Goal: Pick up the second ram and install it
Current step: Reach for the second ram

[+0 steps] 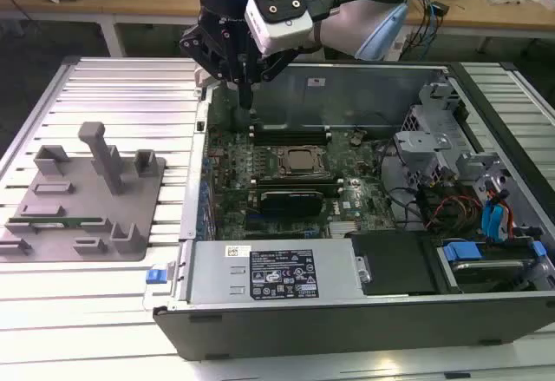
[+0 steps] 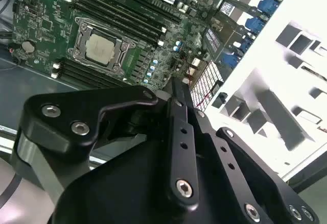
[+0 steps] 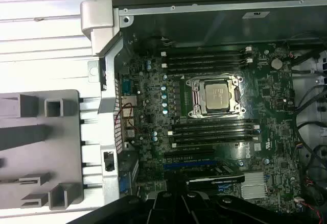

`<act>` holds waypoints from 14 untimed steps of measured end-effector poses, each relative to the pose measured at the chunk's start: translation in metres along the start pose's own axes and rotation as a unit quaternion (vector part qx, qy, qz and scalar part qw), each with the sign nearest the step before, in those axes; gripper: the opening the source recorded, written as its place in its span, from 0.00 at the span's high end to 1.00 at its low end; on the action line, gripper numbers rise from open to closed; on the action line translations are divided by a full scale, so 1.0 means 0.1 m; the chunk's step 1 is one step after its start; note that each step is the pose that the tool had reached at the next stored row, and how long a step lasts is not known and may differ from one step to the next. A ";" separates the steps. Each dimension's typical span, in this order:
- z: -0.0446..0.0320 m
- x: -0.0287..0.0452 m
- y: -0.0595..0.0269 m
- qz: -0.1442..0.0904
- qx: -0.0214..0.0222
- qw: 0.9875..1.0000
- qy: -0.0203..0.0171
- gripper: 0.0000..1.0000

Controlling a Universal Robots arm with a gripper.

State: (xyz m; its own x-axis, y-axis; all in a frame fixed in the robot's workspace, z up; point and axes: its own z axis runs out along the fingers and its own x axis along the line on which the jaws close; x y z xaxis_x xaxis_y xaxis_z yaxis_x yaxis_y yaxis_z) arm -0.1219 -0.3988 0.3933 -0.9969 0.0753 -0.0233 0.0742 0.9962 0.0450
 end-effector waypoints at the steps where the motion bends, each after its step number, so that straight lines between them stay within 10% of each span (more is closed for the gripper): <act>1: 0.000 0.000 0.000 0.000 0.000 1.000 0.000 0.92; 14: -0.001 0.111 -0.008 0.000 0.000 1.000 0.000 0.92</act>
State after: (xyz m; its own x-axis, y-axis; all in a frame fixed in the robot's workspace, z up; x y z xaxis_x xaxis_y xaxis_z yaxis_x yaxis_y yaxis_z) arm -0.1331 -0.3988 0.3931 -0.9969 0.0753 -0.0240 0.0742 0.9962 0.0452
